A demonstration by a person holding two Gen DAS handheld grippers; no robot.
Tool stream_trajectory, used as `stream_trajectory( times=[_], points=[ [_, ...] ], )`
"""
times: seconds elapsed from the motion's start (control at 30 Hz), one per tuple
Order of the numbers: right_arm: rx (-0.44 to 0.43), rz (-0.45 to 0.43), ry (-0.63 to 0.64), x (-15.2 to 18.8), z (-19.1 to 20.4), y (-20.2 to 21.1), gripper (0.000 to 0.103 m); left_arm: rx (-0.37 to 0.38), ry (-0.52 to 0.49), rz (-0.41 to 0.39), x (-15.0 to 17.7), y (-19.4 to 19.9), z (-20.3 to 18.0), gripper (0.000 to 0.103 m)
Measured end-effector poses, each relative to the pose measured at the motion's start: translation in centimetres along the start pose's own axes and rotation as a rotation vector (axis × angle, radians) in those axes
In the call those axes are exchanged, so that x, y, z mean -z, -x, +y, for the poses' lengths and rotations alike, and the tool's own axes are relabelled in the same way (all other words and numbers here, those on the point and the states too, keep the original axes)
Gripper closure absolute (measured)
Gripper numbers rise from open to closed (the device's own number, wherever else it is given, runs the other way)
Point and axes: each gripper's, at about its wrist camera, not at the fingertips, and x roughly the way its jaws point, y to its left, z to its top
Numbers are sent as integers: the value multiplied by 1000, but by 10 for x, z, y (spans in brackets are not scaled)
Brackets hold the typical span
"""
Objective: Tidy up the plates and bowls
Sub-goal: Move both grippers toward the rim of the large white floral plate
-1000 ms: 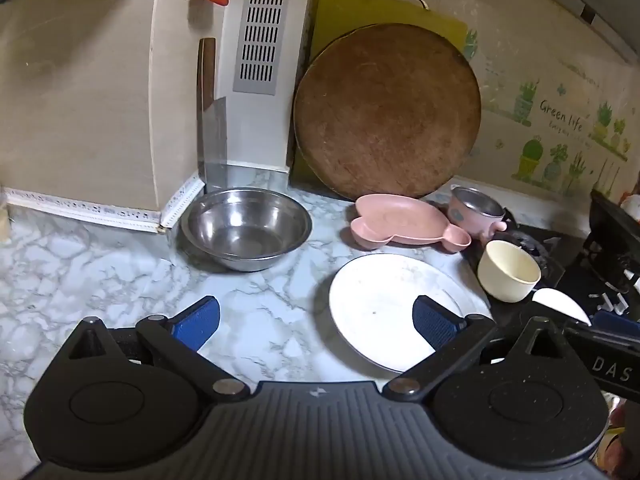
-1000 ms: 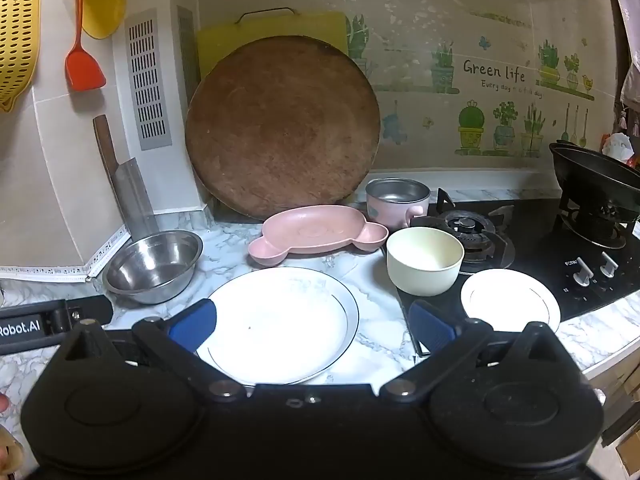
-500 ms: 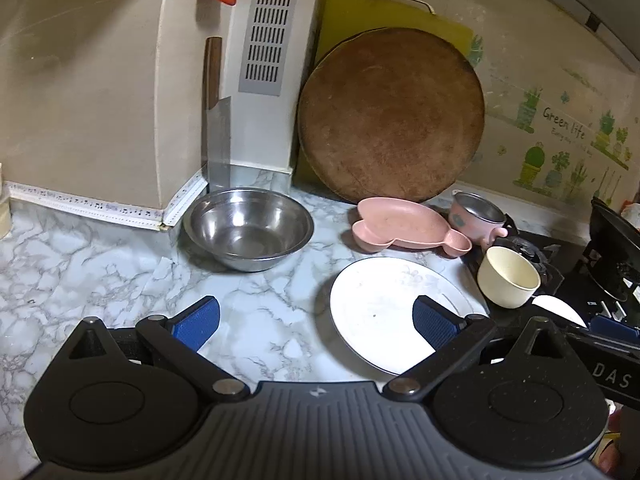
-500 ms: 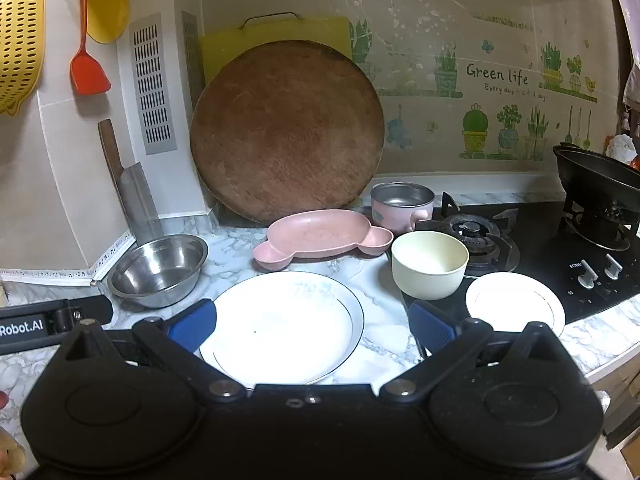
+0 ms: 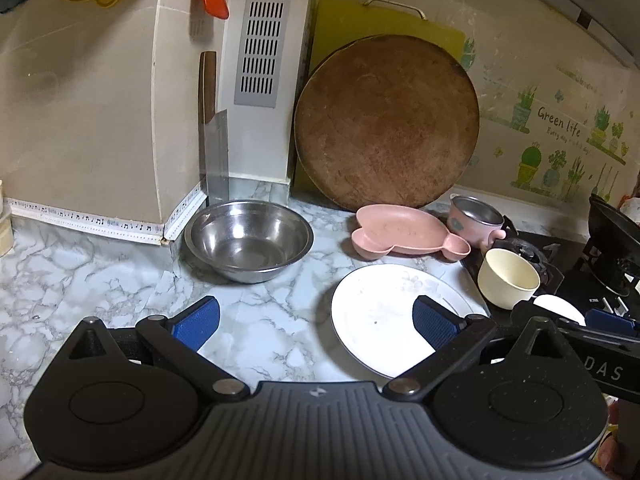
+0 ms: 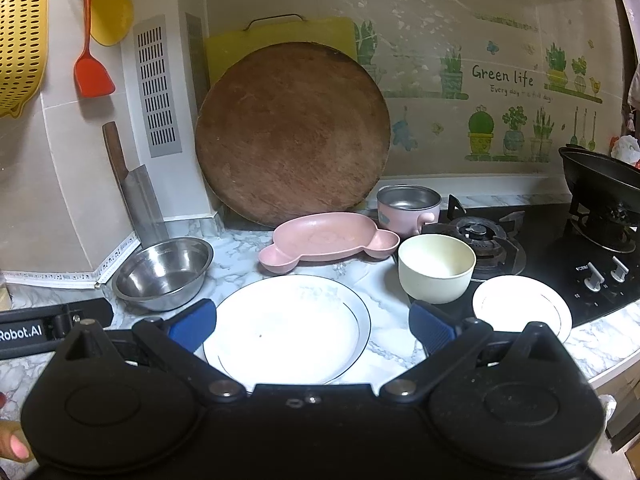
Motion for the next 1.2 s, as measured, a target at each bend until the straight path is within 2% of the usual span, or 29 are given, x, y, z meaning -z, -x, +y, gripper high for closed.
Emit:
stream_trajectory(
  times=[0.37,0.7,0.87,1.03,1.2],
  points=[
    [9,-10,-13,1,-2,-2,0,2,-4,-2,-1,-2,-1,0],
    [25,-49,-37,-2,-9,-3,0,-9,-27,-41,-10,-4,-5,0],
    [6,-55,-40,-4,-11,-6,0,0,-26,-56,-14,-6,-7,0],
    [6,-57,-38,-5,-14,-7,0,11,-35,-35,-15,-12,-13,0],
    [17,-23,-52,-6,-18,-11,0,37,-37,-10,-15,-19,-18,0]
  ],
)
